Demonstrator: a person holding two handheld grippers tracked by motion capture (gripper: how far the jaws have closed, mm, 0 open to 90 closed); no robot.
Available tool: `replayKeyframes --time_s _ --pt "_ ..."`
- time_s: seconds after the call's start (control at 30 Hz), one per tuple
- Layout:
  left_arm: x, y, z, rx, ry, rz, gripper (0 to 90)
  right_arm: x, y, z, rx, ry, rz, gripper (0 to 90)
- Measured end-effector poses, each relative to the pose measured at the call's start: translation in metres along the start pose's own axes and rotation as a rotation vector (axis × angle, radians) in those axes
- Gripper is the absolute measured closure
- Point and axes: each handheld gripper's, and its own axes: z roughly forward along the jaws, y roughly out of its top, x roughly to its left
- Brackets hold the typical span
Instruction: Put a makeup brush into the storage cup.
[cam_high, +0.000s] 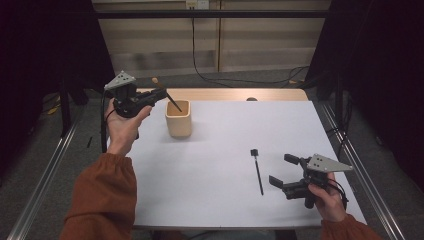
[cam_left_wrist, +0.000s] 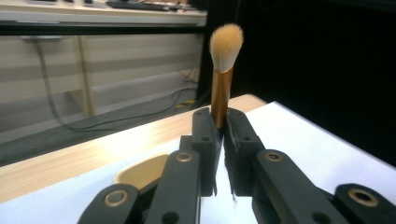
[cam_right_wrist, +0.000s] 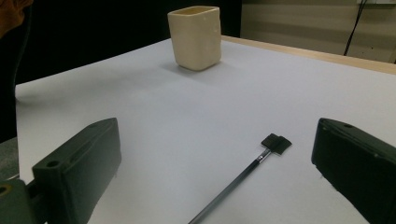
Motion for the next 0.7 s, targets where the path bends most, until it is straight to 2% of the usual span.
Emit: replayKeyframes --time_s 0.2,0.27,0.4,0.7 --pt "0.009 -0.001 0.011 0.018 0.033 -0.007 83.7 0.000 0.000 0.001 0.001 0.005 0.003 1.0" --pt "0.012 -0.001 0.015 0.012 0.029 -0.016 83.7 0.000 0.000 0.000 0.001 0.005 0.004 1.0" --pt "0.015 -0.006 0.022 0.041 0.044 -0.006 83.7 0.000 0.000 0.000 0.000 0.008 0.008 0.7" --pt "0.016 -0.018 0.031 0.072 0.039 -0.003 83.7 0.000 0.000 0.000 -0.002 0.007 0.007 0.8"
